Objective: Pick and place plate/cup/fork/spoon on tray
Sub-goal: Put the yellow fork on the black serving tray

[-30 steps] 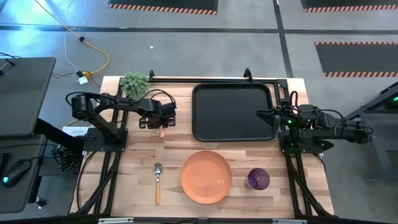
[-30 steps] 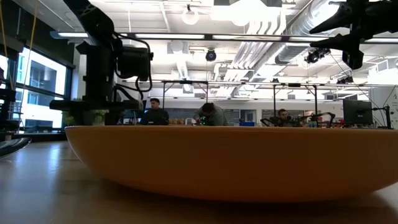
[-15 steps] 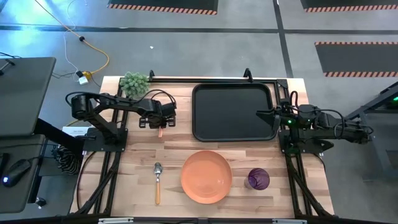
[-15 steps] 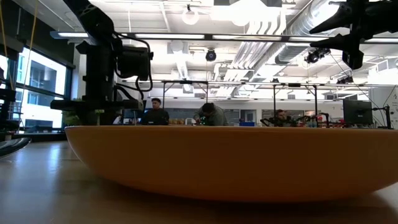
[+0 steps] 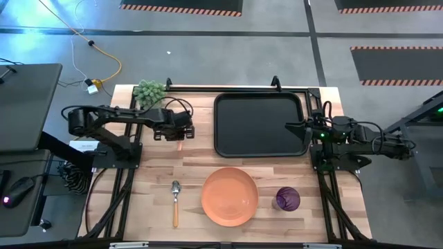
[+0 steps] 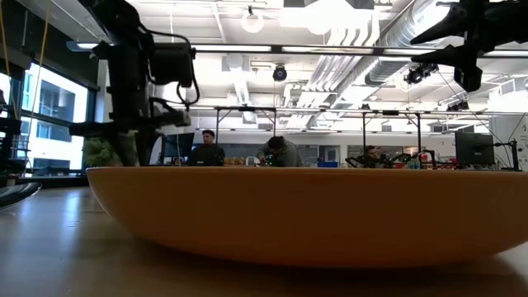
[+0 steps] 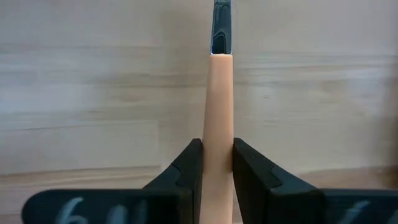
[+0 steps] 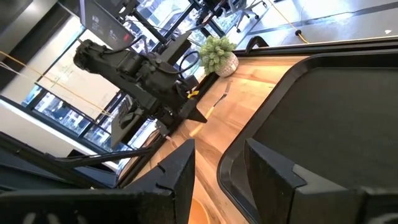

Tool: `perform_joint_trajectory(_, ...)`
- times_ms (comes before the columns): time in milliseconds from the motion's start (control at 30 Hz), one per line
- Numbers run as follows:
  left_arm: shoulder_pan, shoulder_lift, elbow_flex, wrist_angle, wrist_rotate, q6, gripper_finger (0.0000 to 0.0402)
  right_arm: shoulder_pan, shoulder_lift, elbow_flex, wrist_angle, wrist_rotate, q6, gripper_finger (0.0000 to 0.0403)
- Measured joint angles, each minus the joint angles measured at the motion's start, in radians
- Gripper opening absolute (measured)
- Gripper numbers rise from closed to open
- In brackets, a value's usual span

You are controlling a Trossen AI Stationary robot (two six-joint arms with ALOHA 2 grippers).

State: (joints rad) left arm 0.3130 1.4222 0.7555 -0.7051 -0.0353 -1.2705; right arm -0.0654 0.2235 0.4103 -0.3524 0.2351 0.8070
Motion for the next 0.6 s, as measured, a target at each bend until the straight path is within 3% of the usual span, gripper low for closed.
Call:
perform_joint_trajectory(267, 0.000, -0.118, 0.001, -0.003, -0.002, 0.027, 0.0053, 0.000, 0.032, 0.000, 0.054, 0.001, 0.030, 0.0129)
perform_joint_trajectory(600, 0.000, -0.281, 0.002, -0.004, -0.002, 0.080, 0.0053, 0.000, 0.169, 0.000, 0.231, 0.001, 0.031, 0.0129)
